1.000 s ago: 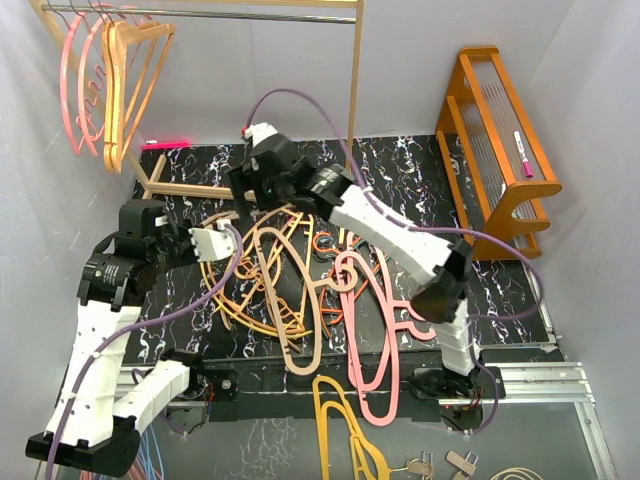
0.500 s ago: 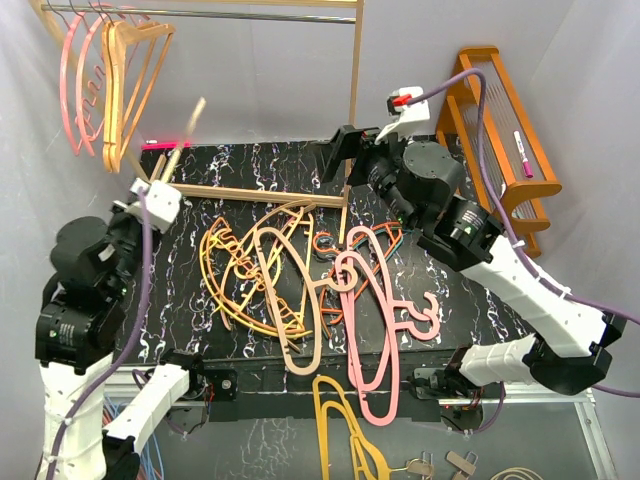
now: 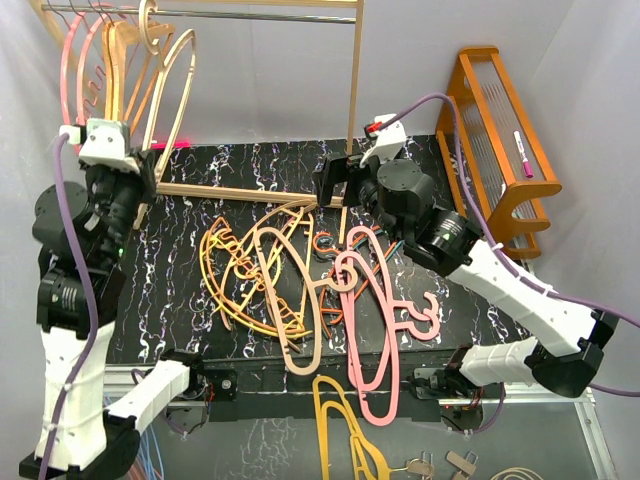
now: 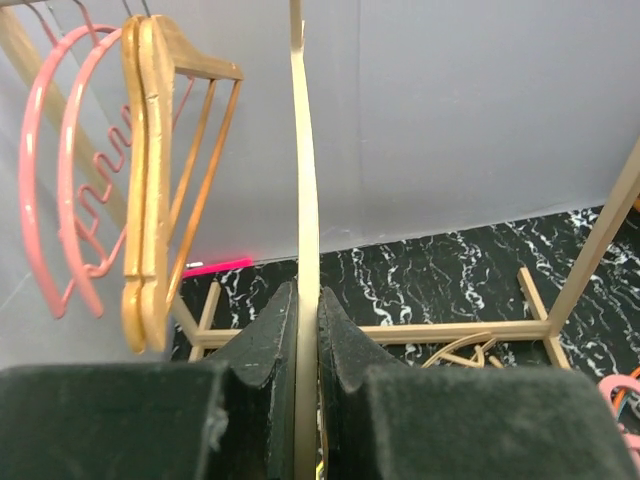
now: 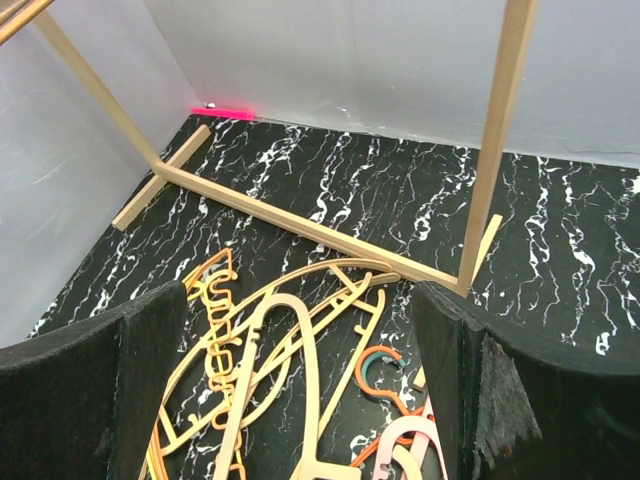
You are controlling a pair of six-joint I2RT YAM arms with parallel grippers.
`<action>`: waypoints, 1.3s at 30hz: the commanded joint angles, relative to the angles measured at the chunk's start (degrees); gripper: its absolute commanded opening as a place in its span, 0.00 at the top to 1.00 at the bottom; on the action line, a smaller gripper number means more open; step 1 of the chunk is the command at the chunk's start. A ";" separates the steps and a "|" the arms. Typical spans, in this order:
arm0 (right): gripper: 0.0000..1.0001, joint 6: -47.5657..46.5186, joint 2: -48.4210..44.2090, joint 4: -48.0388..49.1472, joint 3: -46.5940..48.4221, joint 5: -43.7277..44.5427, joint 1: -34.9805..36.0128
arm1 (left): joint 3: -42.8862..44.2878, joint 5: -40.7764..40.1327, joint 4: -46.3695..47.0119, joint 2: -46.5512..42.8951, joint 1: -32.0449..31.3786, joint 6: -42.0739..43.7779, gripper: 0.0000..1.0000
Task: Organize the hangers
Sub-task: Place the hanger at the clothesline.
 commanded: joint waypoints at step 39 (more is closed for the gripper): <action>0.02 -1.31 -4.77 2.92 -4.45 -8.93 -11.68 | 14.49 -7.50 -0.37 20.85 2.42 -1.36 1.00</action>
